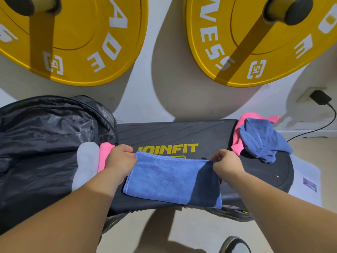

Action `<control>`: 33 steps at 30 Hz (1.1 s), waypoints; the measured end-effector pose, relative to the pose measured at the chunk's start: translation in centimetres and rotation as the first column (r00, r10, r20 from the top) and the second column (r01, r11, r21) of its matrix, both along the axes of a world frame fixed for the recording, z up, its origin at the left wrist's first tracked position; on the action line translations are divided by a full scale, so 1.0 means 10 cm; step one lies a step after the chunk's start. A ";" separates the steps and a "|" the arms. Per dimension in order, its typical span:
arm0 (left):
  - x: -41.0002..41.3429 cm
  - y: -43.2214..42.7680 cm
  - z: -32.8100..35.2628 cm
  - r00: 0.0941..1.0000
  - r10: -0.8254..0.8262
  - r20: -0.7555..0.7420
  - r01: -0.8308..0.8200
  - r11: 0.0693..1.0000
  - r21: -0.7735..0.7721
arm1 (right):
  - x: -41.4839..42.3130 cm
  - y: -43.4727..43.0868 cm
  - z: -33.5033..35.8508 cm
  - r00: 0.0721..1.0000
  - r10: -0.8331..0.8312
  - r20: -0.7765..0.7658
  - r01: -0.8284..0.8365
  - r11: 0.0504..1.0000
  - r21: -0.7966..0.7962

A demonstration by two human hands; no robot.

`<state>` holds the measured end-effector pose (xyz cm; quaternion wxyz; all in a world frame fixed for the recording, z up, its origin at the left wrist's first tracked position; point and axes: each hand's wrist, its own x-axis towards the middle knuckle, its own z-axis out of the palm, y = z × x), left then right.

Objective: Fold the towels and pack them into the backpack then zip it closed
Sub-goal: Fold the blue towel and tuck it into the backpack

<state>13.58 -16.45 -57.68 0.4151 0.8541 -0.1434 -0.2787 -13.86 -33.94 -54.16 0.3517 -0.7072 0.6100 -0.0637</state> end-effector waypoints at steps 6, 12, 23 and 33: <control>-0.04 -0.01 0.09 0.973 -0.197 0.121 0.180 0.973 0.143 | -0.01 0.05 -0.01 0.984 0.160 -0.074 -0.154 0.984 0.088; -0.49 -0.02 0.26 0.656 -0.727 0.203 0.559 0.649 0.516 | 0.17 0.15 0.08 0.753 0.522 -0.401 -0.530 0.842 0.101; -0.58 0.19 0.13 0.343 -0.927 0.150 0.597 0.338 0.728 | 0.28 -0.06 -0.10 0.567 0.634 -0.526 -0.689 0.715 0.121; -0.16 0.00 0.12 0.682 -0.541 0.491 0.397 0.839 0.373 | 0.23 0.13 -0.19 0.655 0.662 -0.364 -0.653 0.739 0.168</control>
